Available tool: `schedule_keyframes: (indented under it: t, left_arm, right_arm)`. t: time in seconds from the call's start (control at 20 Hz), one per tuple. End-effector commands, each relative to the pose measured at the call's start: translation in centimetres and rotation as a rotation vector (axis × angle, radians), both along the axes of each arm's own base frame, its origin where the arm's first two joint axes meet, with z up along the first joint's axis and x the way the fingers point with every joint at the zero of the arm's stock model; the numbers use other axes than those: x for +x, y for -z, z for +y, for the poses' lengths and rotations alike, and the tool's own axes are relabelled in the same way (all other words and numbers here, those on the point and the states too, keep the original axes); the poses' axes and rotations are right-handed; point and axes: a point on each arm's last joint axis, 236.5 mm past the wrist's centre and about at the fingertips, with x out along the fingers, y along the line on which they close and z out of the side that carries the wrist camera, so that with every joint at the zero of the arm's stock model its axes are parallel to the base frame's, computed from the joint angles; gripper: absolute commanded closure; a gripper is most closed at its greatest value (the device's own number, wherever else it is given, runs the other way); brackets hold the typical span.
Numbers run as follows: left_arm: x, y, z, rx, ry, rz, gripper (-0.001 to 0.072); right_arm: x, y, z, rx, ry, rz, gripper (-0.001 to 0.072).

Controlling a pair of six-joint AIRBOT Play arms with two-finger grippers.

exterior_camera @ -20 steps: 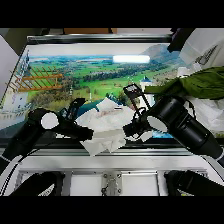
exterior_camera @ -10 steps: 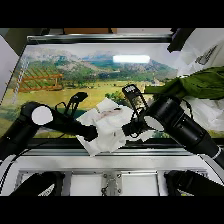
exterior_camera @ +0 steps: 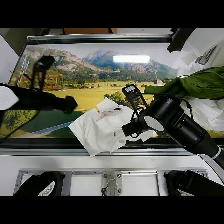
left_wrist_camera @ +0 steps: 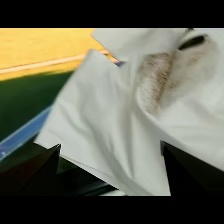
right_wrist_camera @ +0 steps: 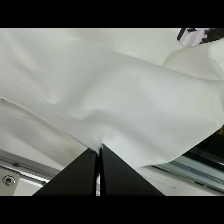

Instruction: Fold the clothes and pants, and hang the long-sleeved shirts on hangers.

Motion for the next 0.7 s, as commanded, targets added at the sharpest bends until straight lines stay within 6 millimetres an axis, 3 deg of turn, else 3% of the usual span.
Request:
schedule_keyframes:
  t: [0.0, 0.2, 0.35, 0.5, 0.65]
  left_arm:
    - [3.4, -1.5, 8.5, 0.087, -0.229, -0.098, -0.0002]
    - [6.3, 0.4, 19.5, 0.231, -0.435, -0.113, -0.0003]
    - [9.6, 3.3, 26.8, 0.271, -0.568, -0.149, -0.0003]
    - [12.2, 7.8, 32.1, 0.28, -0.644, -0.138, -0.0002]
    - [14.9, 11.8, 35.5, 0.28, -0.666, -0.067, -0.0002]
  right_arm:
    - [0.0, 0.0, 0.0, -0.001, -0.001, 0.001, 0.0696]
    - [0.0, 0.0, 0.0, -0.001, -0.001, 0.002, 0.0695]
    - [0.0, 0.0, 0.0, -0.001, -0.001, 0.001, 0.0695]
    - [0.0, 0.0, 0.0, -0.001, -0.001, 0.001, 0.0695]
    - [0.0, 0.0, 0.0, -0.001, -0.001, 0.002, 0.0695]
